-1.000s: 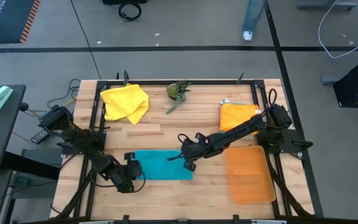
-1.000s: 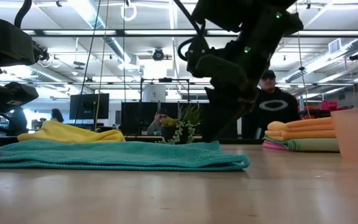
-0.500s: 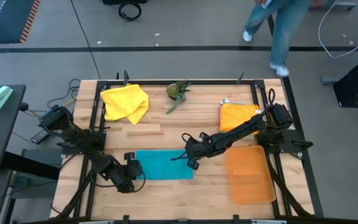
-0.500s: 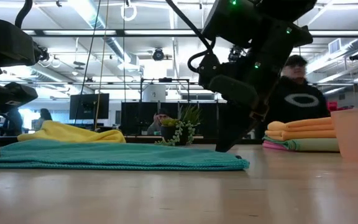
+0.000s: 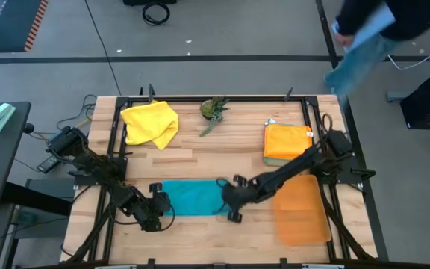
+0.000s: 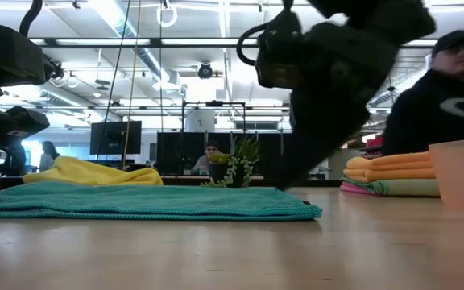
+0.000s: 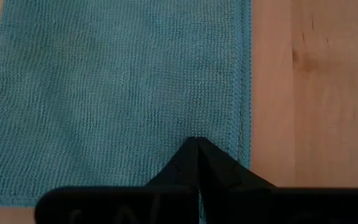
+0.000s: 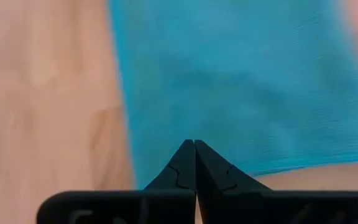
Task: Fold microfiber towels
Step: Fold the blue microfiber towel
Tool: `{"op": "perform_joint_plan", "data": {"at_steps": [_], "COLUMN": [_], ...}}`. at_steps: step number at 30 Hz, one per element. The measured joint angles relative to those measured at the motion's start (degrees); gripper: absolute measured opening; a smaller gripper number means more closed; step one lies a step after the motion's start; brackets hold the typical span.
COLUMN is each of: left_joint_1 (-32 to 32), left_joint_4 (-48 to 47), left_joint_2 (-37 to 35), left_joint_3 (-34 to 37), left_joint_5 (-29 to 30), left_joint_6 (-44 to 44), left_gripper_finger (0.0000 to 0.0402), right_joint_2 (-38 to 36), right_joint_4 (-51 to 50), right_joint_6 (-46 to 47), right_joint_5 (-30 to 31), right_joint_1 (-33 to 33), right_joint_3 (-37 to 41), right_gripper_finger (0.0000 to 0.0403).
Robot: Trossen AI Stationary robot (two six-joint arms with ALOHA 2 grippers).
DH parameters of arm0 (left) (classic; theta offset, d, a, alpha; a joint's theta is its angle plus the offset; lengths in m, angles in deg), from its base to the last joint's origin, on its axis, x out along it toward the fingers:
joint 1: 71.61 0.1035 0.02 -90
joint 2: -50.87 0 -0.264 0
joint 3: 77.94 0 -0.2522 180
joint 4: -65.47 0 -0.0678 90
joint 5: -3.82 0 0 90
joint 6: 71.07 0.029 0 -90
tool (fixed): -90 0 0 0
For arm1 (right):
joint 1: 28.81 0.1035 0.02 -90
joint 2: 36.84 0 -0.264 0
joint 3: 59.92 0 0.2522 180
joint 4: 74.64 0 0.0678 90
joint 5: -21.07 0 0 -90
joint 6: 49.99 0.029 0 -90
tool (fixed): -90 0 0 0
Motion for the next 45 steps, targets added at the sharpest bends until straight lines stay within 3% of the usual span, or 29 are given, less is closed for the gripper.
{"op": "perform_joint_plan", "data": {"at_steps": [7,12,18,23,26,31,36,45], "left_joint_1": [0.00,0.00,-0.07,2.01,5.97,12.99,16.07,11.22], "left_joint_4": [0.08,0.43,0.14,-3.19,-3.73,0.35,4.56,5.80], "left_joint_2": [0.00,-0.19,-6.36,-11.40,-11.45,-11.47,-11.78,-11.72], "left_joint_3": [0.00,0.00,-1.10,-0.49,2.29,8.02,11.80,12.28], "left_joint_5": [0.07,0.06,-1.44,5.30,5.65,1.71,-2.24,-2.50], "left_joint_6": [-0.02,-0.16,6.72,11.56,12.42,12.52,11.32,3.03], "left_gripper_finger": [0.0029,0.0022,0.0020,0.0034,0.0021,0.0011,0.0007,0.0030], "right_joint_2": [3.22,3.89,1.01,0.21,0.94,1.36,1.40,1.01], "right_joint_4": [3.33,2.88,0.95,2.39,3.51,3.69,3.09,4.24], "right_joint_6": [1.90,3.06,1.22,2.27,4.14,4.79,4.79,2.94], "right_joint_5": [-0.22,-1.23,-0.78,0.90,2.52,3.28,3.17,3.30], "right_joint_1": [2.90,2.88,2.88,3.07,3.17,3.35,3.52,0.77], "right_joint_3": [0.00,-0.22,0.08,-0.09,-0.20,-0.11,0.96,4.96], "right_gripper_finger": [0.0003,0.0003,0.0003,0.0002,0.0002,0.0002,0.0002,0.0002]}}
